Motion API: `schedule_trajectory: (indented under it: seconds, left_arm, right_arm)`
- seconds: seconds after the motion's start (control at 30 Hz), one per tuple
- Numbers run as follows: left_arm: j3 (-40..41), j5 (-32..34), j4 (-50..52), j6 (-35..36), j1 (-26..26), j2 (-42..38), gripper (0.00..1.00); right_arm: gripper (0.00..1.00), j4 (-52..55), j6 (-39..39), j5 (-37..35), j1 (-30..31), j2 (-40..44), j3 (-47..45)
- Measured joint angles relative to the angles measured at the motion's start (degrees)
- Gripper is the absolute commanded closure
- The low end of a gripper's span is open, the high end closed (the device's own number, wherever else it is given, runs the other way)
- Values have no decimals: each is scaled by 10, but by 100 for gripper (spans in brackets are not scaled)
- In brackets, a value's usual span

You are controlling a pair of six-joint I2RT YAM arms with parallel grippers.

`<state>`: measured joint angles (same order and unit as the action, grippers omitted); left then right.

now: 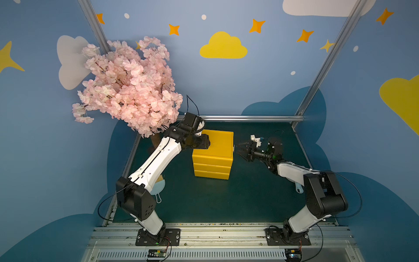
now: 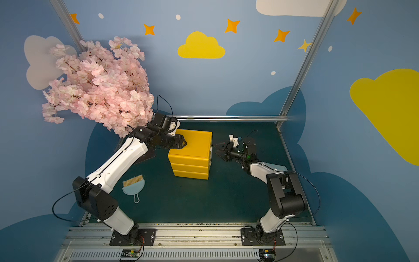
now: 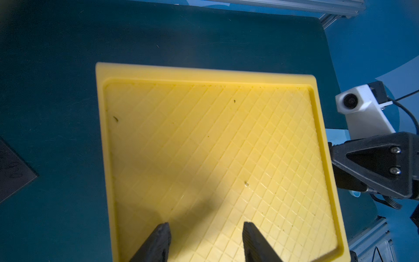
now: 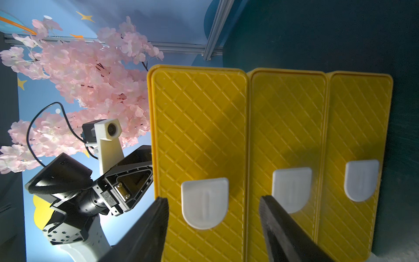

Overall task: Take the seed bags out of the drawer
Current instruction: Open the drawer in the storage box.

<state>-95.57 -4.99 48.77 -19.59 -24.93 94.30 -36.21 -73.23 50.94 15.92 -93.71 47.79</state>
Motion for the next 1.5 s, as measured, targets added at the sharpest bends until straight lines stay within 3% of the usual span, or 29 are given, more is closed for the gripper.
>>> schedule_trajectory:
  seconds: [0.57,1.07,1.5]
  left_arm:
    - [0,-2,-2,0,0,2,44]
    - [0,-2,-3,0,0,2,44]
    - [2,-2,-9,0,0,2,44]
  right_arm:
    - [48,-141,-81,12,15,-72,8]
    - [67,-176,-95,8,10,-66,-9]
    - [73,-183,-95,24,-43,-26,-59]
